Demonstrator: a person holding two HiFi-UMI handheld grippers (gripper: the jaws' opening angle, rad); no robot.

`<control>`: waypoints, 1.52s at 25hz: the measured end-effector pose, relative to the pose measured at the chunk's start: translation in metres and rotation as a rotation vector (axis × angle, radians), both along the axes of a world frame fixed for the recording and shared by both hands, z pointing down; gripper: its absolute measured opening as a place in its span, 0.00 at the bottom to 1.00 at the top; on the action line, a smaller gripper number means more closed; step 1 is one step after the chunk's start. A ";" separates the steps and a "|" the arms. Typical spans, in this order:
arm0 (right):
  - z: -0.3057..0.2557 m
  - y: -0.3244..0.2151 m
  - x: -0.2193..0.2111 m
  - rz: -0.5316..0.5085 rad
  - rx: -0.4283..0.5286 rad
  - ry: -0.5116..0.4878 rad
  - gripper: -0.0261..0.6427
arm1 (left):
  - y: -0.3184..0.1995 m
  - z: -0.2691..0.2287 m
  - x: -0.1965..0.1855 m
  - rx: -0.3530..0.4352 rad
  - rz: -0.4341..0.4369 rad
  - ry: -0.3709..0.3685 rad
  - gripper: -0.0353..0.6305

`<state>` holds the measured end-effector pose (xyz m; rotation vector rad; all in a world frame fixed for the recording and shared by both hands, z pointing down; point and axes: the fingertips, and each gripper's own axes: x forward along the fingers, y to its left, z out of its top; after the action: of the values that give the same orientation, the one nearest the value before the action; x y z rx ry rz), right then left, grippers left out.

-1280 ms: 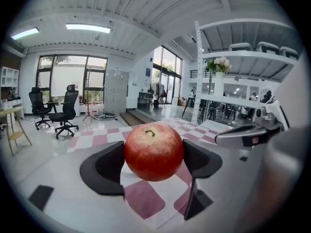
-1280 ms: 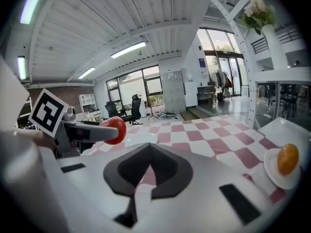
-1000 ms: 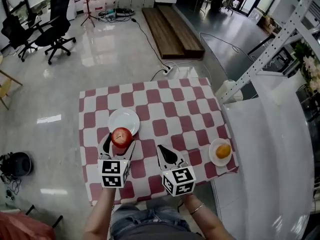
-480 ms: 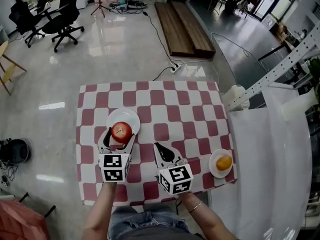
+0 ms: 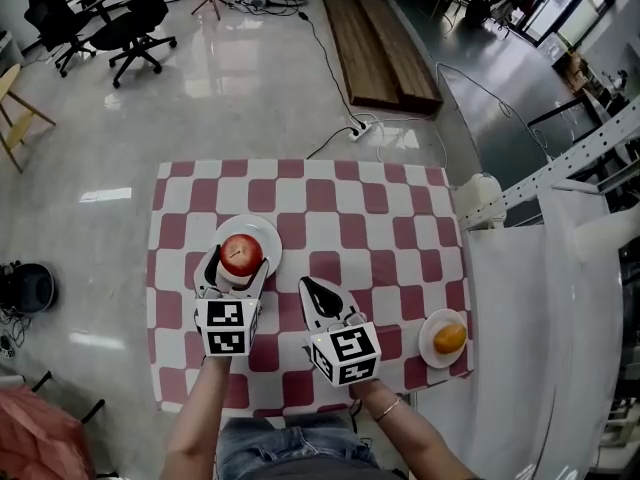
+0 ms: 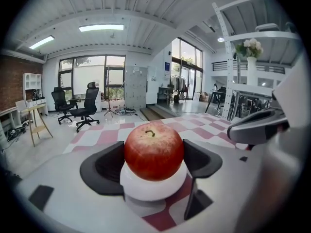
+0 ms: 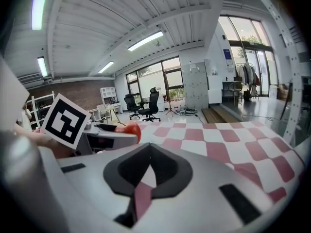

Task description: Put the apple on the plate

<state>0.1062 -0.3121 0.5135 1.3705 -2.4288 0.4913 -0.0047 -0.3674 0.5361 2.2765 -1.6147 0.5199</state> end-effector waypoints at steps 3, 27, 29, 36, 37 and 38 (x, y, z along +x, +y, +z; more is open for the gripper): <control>0.003 -0.005 -0.003 -0.012 0.002 0.009 0.06 | -0.003 0.006 -0.001 -0.009 -0.009 0.000 0.62; 0.025 -0.017 -0.003 -0.018 -0.050 0.016 0.06 | -0.028 0.035 0.000 -0.033 0.000 -0.038 0.62; 0.025 -0.018 -0.003 -0.018 -0.053 0.016 0.06 | -0.030 0.034 0.000 -0.028 -0.001 -0.040 0.62; 0.026 -0.019 -0.002 -0.014 -0.056 0.017 0.06 | -0.031 0.033 0.000 -0.015 -0.006 -0.041 0.62; 0.026 -0.019 -0.002 -0.014 -0.056 0.017 0.06 | -0.031 0.033 0.000 -0.013 -0.007 -0.042 0.62; 0.026 -0.019 -0.001 -0.013 -0.056 0.018 0.06 | -0.031 0.033 0.000 -0.012 -0.006 -0.043 0.62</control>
<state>0.1047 -0.3311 0.5391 1.3304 -2.3899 0.5373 -0.0045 -0.3983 0.5694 2.2661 -1.6336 0.5797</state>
